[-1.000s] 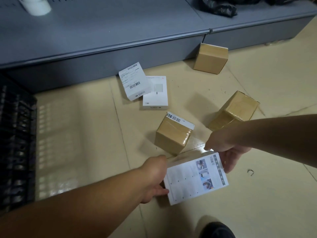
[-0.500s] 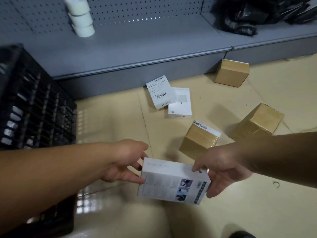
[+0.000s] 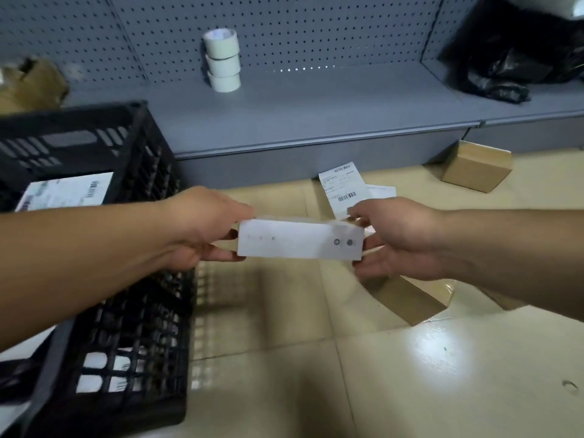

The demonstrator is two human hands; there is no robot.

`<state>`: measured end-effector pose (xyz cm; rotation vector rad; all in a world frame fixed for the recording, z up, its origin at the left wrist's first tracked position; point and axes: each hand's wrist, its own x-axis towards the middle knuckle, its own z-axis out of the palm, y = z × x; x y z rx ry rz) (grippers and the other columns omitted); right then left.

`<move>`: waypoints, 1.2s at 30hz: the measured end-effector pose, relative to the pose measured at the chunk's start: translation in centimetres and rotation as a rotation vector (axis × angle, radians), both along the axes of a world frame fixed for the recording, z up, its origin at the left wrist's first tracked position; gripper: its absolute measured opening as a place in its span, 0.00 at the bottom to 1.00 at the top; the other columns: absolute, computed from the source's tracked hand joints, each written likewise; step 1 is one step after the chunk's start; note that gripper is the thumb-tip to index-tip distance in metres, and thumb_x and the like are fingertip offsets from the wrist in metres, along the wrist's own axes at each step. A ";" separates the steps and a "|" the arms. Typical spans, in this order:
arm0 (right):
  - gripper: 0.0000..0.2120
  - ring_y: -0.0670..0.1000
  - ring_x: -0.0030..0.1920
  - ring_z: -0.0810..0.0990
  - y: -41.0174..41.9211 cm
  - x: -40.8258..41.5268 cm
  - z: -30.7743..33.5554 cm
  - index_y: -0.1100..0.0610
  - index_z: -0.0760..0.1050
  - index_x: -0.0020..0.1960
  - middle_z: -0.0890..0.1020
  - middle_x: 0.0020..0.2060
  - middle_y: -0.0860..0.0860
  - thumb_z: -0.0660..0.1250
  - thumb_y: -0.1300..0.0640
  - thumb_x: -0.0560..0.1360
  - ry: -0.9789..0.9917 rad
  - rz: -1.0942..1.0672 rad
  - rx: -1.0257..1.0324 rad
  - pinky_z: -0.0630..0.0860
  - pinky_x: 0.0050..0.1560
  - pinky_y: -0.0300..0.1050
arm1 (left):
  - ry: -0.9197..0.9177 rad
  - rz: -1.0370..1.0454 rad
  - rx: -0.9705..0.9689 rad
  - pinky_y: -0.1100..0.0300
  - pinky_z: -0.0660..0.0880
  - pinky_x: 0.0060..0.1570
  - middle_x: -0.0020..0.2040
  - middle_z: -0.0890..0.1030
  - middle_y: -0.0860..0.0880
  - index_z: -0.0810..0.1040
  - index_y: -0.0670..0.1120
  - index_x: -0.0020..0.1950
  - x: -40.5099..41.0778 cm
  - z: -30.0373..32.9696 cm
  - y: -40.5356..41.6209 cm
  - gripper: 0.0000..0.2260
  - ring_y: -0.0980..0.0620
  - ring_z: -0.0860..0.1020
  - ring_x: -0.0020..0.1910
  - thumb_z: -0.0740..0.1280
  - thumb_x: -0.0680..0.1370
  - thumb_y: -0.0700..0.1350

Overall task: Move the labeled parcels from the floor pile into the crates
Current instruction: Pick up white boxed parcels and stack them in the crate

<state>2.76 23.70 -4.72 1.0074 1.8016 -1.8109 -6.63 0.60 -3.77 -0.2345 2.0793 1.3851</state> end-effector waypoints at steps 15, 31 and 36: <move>0.12 0.60 0.42 0.82 -2.1 -5.5 4.9 0.55 0.76 0.40 0.81 0.40 0.56 0.60 0.53 0.80 0.259 -0.065 0.102 0.78 0.59 0.56 | -0.004 0.027 0.341 0.57 0.84 0.44 0.52 0.88 0.45 0.81 0.42 0.61 -3.7 4.6 -4.2 0.11 0.48 0.87 0.49 0.65 0.81 0.34; 0.12 0.50 0.38 0.85 -14.8 -13.0 11.4 0.59 0.81 0.59 0.87 0.38 0.50 0.62 0.59 0.81 0.530 0.158 0.010 0.85 0.49 0.50 | 0.200 0.162 0.136 0.54 0.83 0.38 0.50 0.88 0.46 0.82 0.46 0.54 -10.6 12.1 -17.6 0.08 0.50 0.87 0.44 0.64 0.81 0.44; 0.09 0.52 0.38 0.84 -21.8 -14.5 10.9 0.58 0.79 0.57 0.86 0.39 0.52 0.63 0.56 0.82 0.492 0.224 -0.001 0.83 0.52 0.52 | 0.246 0.188 -0.084 0.50 0.84 0.39 0.48 0.88 0.45 0.83 0.46 0.54 -12.4 11.7 -23.2 0.07 0.50 0.84 0.40 0.71 0.78 0.45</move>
